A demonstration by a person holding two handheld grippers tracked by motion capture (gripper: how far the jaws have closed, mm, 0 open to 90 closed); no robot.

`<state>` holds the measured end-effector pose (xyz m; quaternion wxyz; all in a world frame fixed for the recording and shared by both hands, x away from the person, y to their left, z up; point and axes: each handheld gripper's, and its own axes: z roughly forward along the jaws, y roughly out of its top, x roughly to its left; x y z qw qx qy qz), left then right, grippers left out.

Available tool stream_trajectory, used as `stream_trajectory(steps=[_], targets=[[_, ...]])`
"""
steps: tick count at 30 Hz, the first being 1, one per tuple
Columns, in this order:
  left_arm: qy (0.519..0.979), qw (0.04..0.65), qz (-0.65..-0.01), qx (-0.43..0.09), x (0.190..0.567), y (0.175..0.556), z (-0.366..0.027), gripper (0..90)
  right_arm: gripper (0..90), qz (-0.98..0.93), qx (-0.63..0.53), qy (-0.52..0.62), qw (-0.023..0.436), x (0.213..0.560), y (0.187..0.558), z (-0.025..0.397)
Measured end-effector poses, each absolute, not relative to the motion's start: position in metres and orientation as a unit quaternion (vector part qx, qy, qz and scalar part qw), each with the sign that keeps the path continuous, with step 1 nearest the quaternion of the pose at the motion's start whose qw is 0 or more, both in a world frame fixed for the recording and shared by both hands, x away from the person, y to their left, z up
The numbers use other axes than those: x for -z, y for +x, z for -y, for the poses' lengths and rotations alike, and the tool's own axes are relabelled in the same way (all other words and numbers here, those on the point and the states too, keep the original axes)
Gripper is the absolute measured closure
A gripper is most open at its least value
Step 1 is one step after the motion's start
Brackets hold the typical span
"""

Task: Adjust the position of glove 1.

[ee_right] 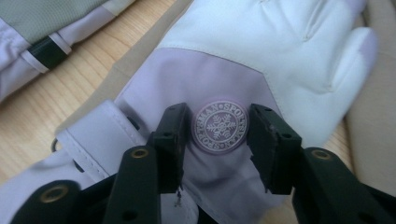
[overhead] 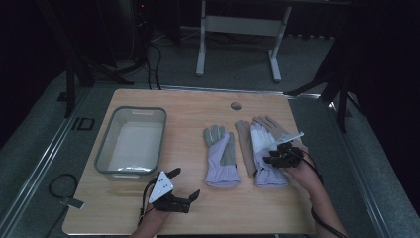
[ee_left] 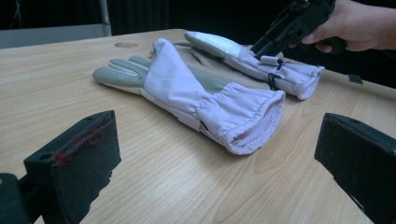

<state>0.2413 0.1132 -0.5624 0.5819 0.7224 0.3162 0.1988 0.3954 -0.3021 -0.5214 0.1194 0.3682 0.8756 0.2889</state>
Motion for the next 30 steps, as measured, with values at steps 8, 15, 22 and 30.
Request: stream_trajectory(steps=[8, 15, 22, 30], targets=[[0.722, 0.583, -0.316, -0.197, 0.562, 0.242, -0.114, 0.1, 75.5, -0.856, -0.313, 0.39, 0.129, 0.528, 0.385, 0.301], [0.72, 0.584, -0.318, -0.197, 0.562, 0.242, -0.114, 0.1, 79.7, -0.846, -0.328, 0.402, 0.125, 0.518, 0.378, 0.307], [0.719, 0.585, -0.319, -0.198, 0.563, 0.241, -0.114, 0.1, 80.4, -0.844, -0.346, 0.391, 0.121, 0.488, 0.369, 0.315], [0.719, 0.584, -0.32, -0.198, 0.563, 0.241, -0.114, 0.1, 80.3, -0.84, -0.365, 0.376, 0.14, 0.447, 0.359, 0.309]])
